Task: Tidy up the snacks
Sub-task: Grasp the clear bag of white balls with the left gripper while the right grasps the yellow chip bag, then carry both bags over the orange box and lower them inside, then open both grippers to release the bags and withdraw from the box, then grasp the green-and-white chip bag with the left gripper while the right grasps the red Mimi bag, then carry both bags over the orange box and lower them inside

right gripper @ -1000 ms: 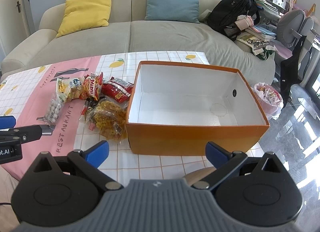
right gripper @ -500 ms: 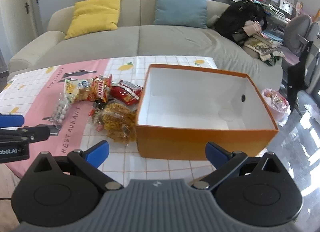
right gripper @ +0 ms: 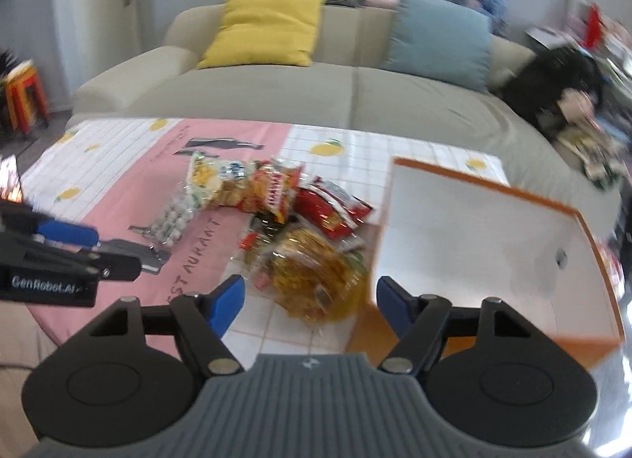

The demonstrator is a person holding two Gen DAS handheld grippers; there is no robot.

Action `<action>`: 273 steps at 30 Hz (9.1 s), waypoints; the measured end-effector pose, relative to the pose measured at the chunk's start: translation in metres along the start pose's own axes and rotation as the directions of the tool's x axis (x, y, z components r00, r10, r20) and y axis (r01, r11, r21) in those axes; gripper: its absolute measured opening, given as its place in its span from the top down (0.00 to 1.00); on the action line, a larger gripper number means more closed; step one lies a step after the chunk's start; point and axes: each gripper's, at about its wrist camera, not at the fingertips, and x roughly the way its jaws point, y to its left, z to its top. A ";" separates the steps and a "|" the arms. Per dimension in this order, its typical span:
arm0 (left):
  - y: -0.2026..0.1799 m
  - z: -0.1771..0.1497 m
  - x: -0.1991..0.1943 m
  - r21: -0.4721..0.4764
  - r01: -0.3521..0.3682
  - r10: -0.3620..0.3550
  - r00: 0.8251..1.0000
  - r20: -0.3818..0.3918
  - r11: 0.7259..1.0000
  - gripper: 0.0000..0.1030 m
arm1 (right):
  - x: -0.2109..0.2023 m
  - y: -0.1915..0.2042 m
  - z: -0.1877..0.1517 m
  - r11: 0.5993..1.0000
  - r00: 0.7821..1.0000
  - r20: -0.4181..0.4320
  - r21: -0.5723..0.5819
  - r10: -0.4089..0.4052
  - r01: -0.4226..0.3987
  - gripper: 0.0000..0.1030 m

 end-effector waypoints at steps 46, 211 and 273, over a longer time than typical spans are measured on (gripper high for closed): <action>0.063 0.026 0.137 -0.031 -0.011 0.008 0.994 -0.110 0.999 0.33 | 0.146 0.043 0.014 0.943 0.968 -0.246 -0.330 -0.047 -0.038 0.55; 0.092 0.082 0.158 -0.391 0.077 -0.067 0.997 0.039 0.917 0.21 | 0.177 0.022 0.086 0.988 0.995 -0.077 0.146 0.056 -0.044 0.29; 0.015 0.072 0.041 -0.265 0.118 -0.109 0.993 0.047 0.957 0.63 | 0.043 -0.014 0.083 0.970 0.990 0.059 0.202 0.126 -0.136 0.87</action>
